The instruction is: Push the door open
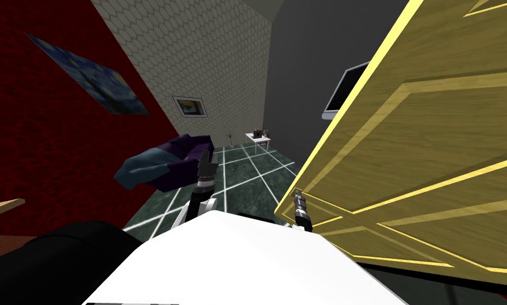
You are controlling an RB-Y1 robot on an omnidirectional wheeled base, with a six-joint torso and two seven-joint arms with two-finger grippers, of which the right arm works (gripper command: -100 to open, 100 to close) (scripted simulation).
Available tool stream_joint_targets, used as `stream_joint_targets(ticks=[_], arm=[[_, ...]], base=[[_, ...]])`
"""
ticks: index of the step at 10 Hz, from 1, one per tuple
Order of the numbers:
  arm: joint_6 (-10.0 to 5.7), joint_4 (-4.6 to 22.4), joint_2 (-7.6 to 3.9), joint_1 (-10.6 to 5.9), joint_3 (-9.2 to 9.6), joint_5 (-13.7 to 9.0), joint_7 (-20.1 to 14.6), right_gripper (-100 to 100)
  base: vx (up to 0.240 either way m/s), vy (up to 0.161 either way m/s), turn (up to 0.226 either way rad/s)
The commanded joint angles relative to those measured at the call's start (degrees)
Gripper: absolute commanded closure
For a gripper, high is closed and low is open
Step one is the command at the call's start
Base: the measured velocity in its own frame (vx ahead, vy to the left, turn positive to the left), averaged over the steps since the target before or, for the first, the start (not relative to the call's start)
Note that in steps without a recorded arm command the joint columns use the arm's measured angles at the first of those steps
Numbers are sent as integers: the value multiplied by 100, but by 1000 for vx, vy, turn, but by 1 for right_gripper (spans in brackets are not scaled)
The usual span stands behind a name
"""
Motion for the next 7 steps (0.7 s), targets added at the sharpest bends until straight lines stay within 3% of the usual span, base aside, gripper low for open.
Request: stream_joint_targets(ticks=[1,3,4,7], arm=[[26,-19,1,-38,-148,-80,43,100],[50,-7,59,-65,-253,-143,77,100],[26,51,53,-59,-223,-122,77,100],[23,46,-15,-73,-371,-198,123,100]], base=[[236,47,-84],[229,43,-75],[94,-1,-21],[192,11,-46]])
